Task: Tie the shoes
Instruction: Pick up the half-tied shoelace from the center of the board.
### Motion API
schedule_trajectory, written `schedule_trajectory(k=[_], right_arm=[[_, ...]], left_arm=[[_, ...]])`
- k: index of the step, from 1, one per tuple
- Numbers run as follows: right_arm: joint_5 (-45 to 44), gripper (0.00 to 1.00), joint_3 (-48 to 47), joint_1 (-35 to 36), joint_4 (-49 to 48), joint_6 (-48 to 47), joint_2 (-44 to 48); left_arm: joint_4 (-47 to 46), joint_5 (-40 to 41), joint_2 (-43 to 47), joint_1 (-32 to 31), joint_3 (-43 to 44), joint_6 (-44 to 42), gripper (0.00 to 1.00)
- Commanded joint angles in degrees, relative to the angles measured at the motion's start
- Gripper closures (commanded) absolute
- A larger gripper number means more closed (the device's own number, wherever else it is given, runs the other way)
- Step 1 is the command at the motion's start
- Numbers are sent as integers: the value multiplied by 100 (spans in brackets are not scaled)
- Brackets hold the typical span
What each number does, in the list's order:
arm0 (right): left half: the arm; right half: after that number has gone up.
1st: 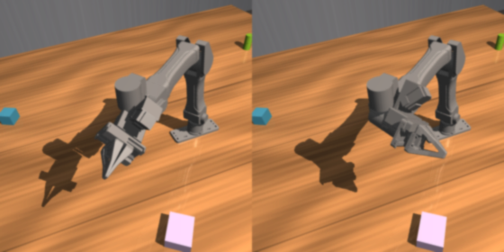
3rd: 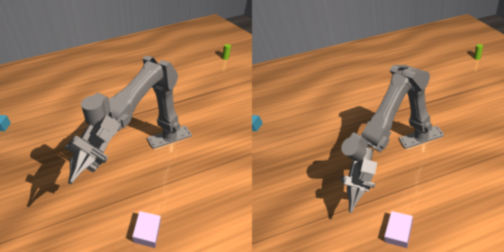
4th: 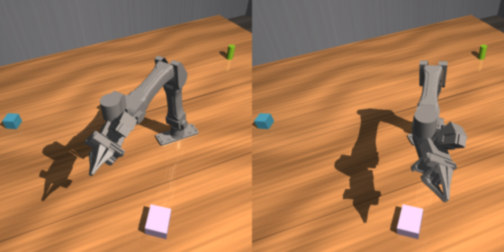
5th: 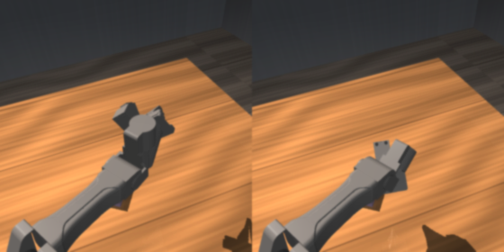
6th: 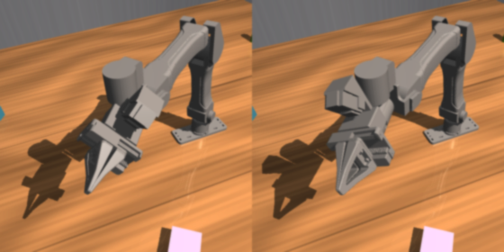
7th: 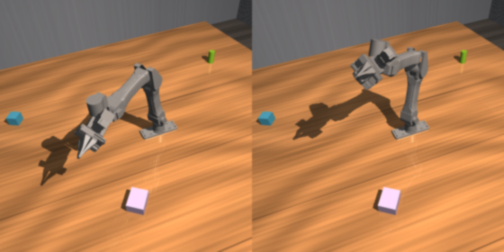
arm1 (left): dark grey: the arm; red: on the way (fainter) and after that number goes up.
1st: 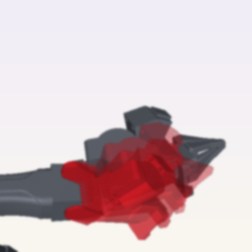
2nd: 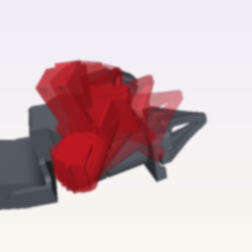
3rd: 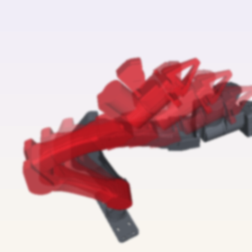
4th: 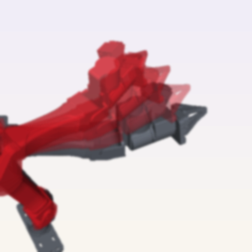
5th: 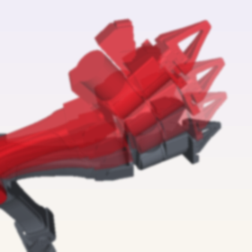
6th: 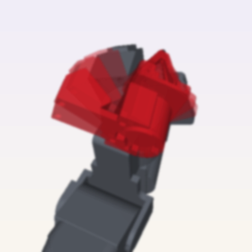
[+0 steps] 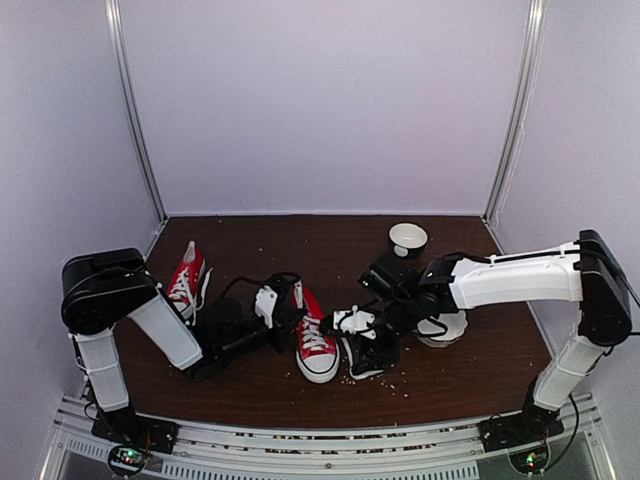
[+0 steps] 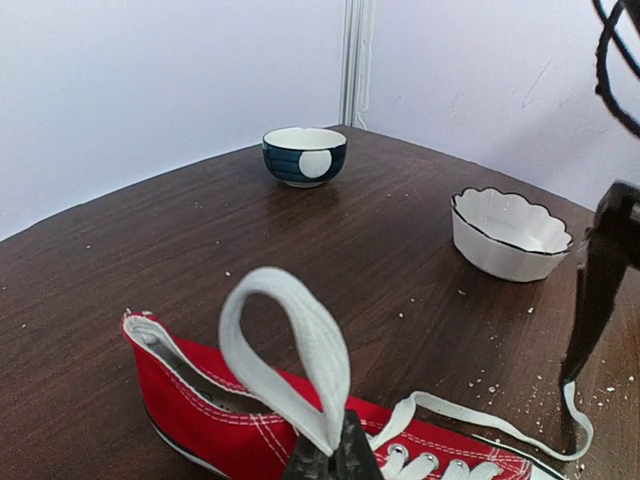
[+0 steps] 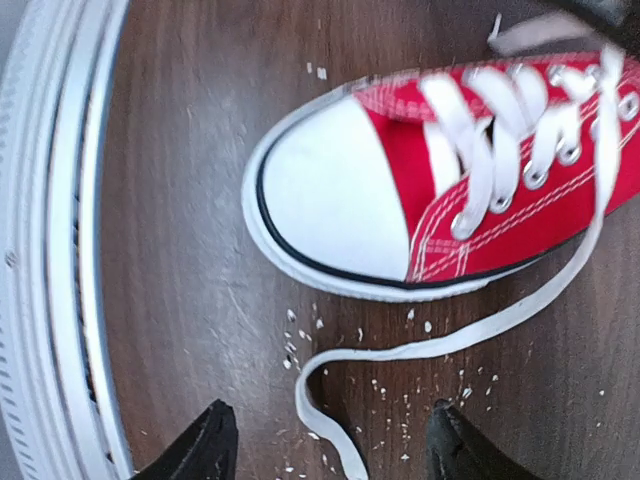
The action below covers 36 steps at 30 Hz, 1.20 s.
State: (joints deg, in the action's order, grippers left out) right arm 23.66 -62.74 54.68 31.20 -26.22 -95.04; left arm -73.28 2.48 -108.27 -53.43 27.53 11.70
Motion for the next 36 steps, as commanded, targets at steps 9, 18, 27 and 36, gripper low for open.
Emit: schedule_trajectory(k=[9, 18, 27, 36], right_arm=[[-997, 42, -554, 126, 943, -512, -1323], [-1987, 66, -616, 577, 1268, -405, -1474], [-1914, 60, -1251, 880, 2461, -274, -2096], [-955, 61, -1545, 772, 2877, -519, -2401]], left_arm=[[-196, -137, 3, 42, 165, -43, 100], [-129, -158, -36, 43, 238, -52, 100], [-140, -169, -34, 39, 238, -80, 100], [-211, -150, -19, 43, 170, -87, 100]])
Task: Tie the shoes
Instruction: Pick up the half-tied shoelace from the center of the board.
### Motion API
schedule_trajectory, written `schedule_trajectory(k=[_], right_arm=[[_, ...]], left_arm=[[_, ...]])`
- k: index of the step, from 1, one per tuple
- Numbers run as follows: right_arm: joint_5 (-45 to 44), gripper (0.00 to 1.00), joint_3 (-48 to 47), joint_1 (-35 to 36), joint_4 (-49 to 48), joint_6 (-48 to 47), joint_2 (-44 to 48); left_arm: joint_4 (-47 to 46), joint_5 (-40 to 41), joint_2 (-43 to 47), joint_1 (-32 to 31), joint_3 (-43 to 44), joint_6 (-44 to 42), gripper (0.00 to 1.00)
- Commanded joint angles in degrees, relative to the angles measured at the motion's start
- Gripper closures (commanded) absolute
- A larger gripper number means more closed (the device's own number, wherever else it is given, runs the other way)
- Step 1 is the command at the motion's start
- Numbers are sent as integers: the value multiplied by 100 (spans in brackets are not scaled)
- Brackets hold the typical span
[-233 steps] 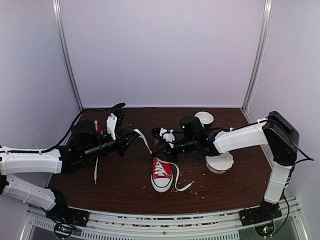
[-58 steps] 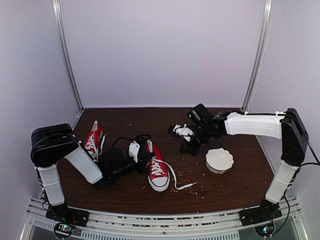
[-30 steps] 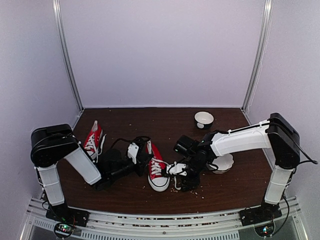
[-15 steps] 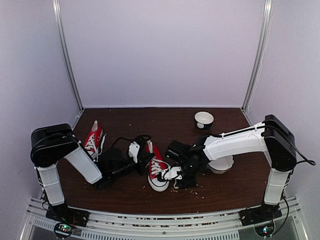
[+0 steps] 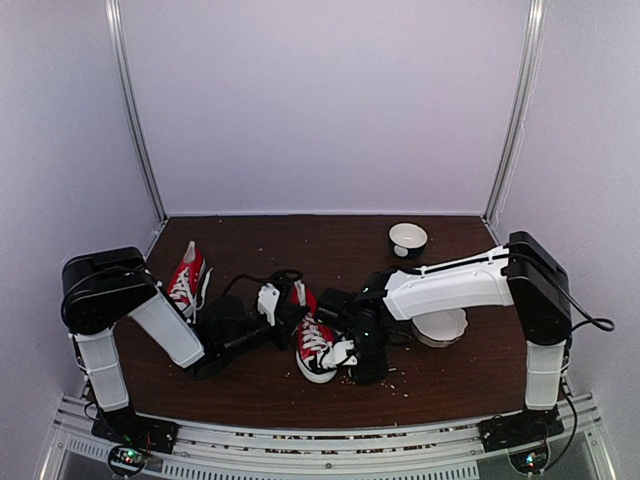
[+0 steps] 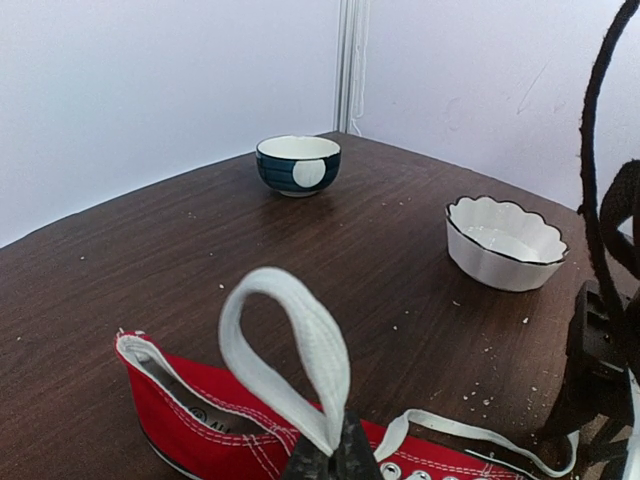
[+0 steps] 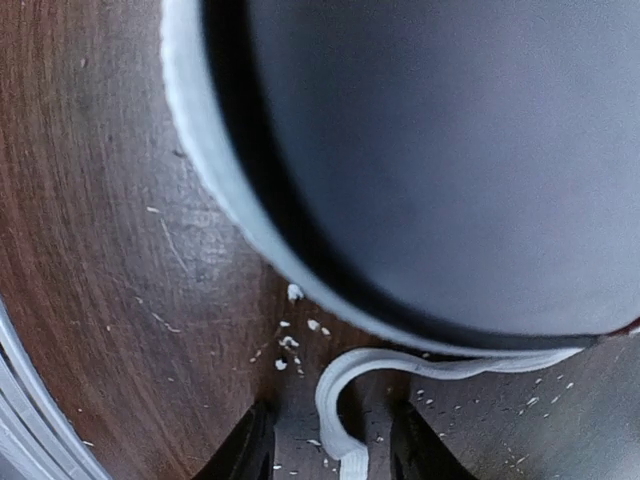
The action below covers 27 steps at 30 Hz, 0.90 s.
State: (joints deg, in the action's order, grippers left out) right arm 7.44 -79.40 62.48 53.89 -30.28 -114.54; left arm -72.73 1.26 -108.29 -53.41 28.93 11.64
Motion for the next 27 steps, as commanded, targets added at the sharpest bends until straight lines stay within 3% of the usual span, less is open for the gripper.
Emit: schedule_trajectory(k=[1, 4, 9, 13, 18, 24, 27], right_arm=[[683, 62, 122, -21, 621, -118, -455], [533, 70, 171, -38, 493, -60, -404], [111, 100, 206, -95, 244, 102, -275], [33, 100, 379, -340, -86, 309, 288], [546, 100, 273, -1216, -1124, 939, 882], [1648, 100, -669, -2096, -3102, 2396, 687], [1809, 100, -1359, -2125, -3708, 3006, 229]], left_arm=[[-272, -22, -17, 41, 26, -90, 100], [-285, 4, -12, 41, 24, -92, 100], [-294, -6, -14, 41, 21, -110, 100], [-277, 18, -30, 41, 24, -150, 100], [-306, 35, -60, 41, 29, -163, 100], [-325, 23, -77, 41, 43, -164, 100], [-345, 47, -69, 41, 34, -170, 100]])
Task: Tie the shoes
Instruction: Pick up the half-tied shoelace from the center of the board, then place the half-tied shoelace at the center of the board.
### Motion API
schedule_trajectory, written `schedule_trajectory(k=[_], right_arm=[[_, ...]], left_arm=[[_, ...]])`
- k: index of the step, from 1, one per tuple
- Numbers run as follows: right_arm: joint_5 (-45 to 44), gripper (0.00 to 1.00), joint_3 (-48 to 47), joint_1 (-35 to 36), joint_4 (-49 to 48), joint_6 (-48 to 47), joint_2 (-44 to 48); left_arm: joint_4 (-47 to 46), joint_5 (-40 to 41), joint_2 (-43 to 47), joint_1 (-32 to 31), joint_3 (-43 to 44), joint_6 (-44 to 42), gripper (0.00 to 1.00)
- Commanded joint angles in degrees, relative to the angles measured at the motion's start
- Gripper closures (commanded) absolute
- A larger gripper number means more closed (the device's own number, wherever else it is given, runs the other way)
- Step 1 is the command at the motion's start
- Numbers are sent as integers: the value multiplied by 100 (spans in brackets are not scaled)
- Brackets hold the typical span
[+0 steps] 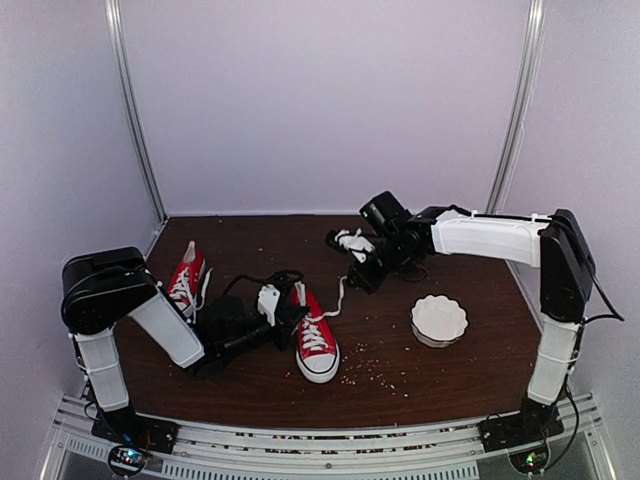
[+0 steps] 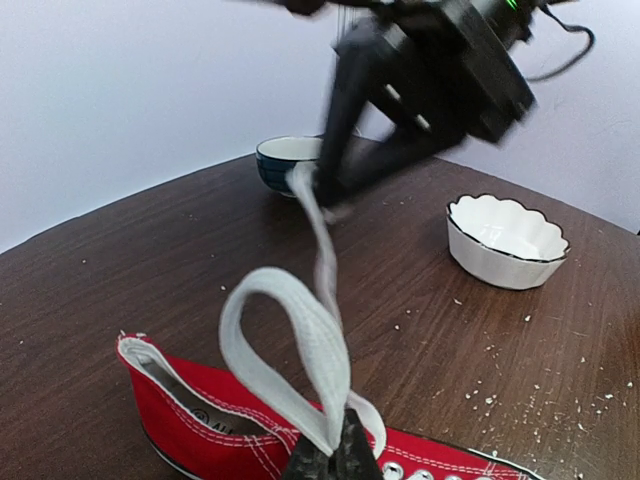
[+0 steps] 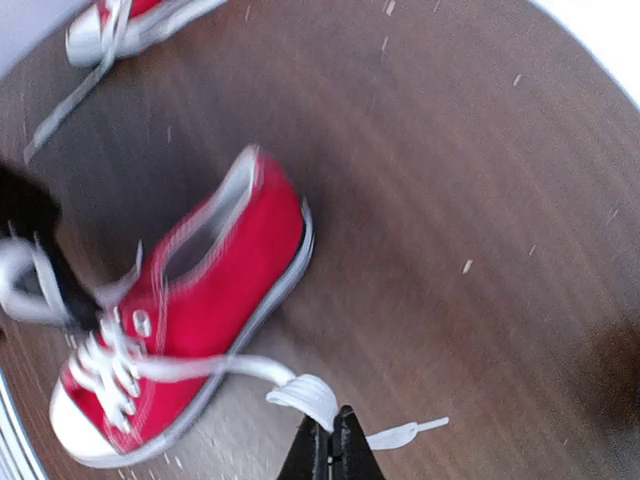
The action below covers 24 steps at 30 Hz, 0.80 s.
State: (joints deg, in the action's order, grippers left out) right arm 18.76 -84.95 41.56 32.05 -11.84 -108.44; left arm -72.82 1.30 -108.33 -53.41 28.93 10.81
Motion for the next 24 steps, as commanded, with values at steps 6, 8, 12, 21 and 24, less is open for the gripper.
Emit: schedule_trajectory(k=[6, 8, 12, 21, 24], right_arm=[[1084, 100, -1899, 327, -1849, 1545, -1212], [1180, 100, -2102, 477, -1883, 1520, -1416], [1373, 100, -2335, 668, -1871, 1544, -1596], [1154, 59, -2166, 704, -1669, 1522, -1320], [1247, 53, -1817, 635, -1837, 1525, -1013]], left_arm=[[-309, 81, -60, 41, 35, -185, 100], [-303, 73, -73, 41, 56, -206, 100], [-344, 57, -86, 41, 56, -210, 100], [-473, 8, -135, 41, 32, -137, 100], [-589, -59, -177, 41, 18, -88, 100]])
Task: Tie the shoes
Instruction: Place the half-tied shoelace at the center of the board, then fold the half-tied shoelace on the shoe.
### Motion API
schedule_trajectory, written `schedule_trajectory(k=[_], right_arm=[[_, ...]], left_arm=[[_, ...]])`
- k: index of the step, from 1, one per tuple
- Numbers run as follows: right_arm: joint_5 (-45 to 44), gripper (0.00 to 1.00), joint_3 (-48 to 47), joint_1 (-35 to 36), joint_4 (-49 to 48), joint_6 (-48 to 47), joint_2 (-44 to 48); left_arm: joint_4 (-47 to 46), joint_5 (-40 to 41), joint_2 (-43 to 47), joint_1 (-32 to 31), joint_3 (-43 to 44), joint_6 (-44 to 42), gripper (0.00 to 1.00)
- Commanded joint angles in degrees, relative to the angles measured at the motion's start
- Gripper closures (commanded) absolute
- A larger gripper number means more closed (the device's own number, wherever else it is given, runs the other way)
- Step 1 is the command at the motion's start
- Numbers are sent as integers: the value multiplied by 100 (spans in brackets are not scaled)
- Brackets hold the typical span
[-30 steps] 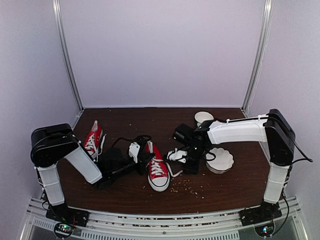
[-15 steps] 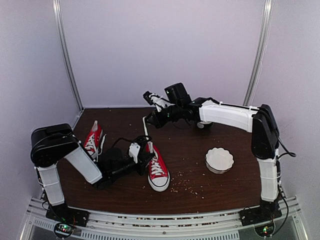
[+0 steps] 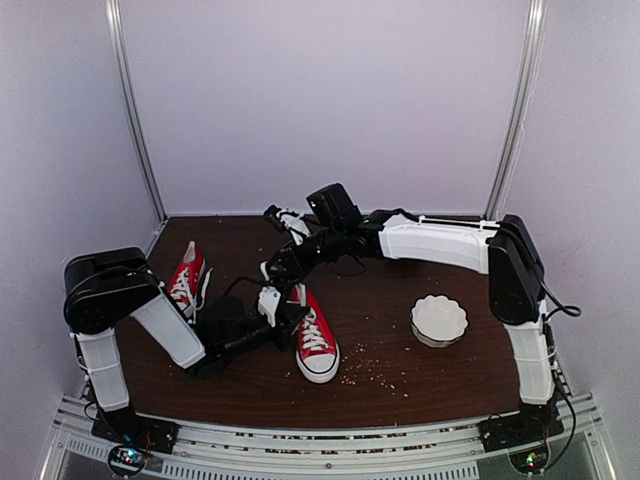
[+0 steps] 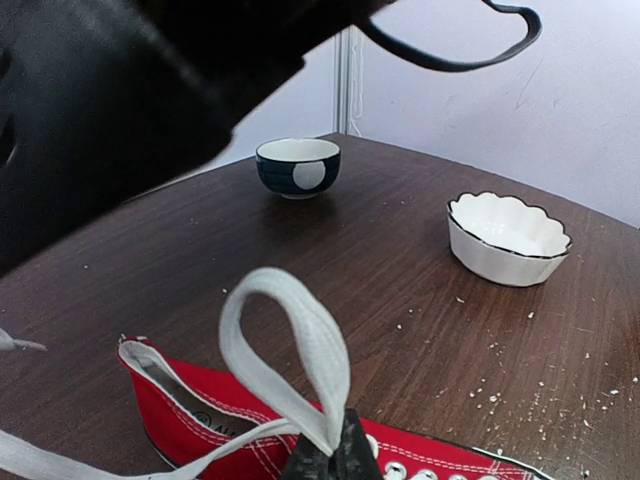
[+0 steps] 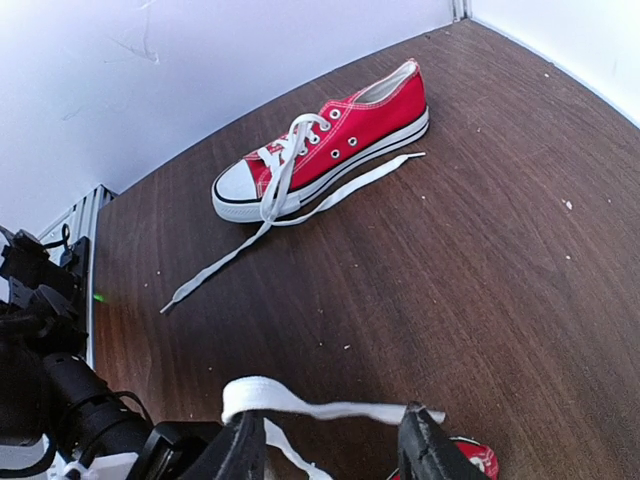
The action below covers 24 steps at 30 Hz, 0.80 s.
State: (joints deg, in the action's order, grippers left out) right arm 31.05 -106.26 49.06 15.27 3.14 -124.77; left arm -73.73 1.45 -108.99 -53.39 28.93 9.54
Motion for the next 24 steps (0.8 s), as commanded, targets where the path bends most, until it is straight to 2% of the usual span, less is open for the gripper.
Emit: schedule_trajectory(k=[1, 4, 7, 14, 17, 19, 22, 24], right_arm=[[81, 51, 443, -142, -220, 17, 724], [366, 46, 800, -209, -260, -175, 1010], [510, 45, 954, -229, -16, -482, 1191], [-549, 48, 539, -51, 426, -587, 807], [-205, 50, 252, -64, 803, -773, 636], [403, 50, 770, -245, 262, -695, 961], [1654, 49, 2077, -682, -1351, -275, 1631], [2306, 48, 2637, -805, -2021, -279, 1883]], left_arm=[[-536, -97, -133, 39, 12, 59, 100], [-554, -135, -149, 39, 16, 83, 100], [-546, -132, -148, 39, 22, 70, 100], [-502, -169, -149, 40, 65, 53, 100], [-545, -148, -134, 39, 31, 50, 100], [-546, -173, -116, 39, 18, 49, 100], [-554, -228, -96, 39, 12, 33, 100], [-525, -274, -96, 47, 37, 6, 100]])
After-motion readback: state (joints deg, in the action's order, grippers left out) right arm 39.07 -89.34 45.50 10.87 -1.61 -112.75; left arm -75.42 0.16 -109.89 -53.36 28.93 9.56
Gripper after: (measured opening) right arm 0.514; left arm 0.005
